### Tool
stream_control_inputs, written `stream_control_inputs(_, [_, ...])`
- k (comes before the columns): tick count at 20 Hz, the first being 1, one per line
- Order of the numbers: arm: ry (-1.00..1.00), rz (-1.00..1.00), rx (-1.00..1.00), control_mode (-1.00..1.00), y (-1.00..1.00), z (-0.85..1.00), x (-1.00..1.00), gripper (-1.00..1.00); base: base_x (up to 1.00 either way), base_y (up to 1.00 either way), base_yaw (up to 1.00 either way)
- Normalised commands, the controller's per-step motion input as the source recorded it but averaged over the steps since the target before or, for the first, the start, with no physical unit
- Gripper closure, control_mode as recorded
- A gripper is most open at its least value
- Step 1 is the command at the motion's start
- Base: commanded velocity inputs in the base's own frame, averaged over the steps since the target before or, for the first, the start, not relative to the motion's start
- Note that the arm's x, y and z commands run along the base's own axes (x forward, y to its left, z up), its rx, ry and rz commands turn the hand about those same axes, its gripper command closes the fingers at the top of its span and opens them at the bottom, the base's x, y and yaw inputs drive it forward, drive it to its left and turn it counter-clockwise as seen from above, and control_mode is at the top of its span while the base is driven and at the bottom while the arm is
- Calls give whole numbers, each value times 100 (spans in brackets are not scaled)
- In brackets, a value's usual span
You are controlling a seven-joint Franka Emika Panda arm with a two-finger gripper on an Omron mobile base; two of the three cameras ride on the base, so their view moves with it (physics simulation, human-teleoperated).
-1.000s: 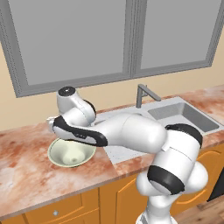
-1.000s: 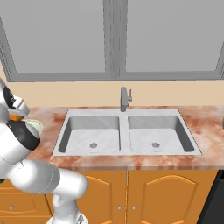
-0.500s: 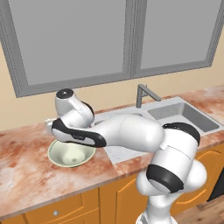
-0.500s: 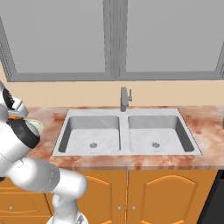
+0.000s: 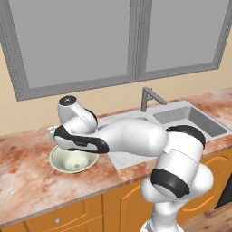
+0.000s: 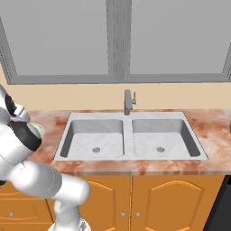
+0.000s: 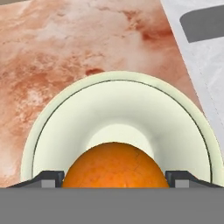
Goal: Pick the pears from the cabinet and place them in one bowl. Pick the orange from the sink and place it in the other bowl.
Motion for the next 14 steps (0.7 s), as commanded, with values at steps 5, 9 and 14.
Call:
stream_control_inputs(5, [1,0,0,-100,0,-23,0,100,0,0,0])
stream_control_inputs(9, [0,0,0,-100,0,-25,0,100,0,0,0])
stream_control_inputs(14, [0,0,0,-100,0,-23,0,100,0,0,0])
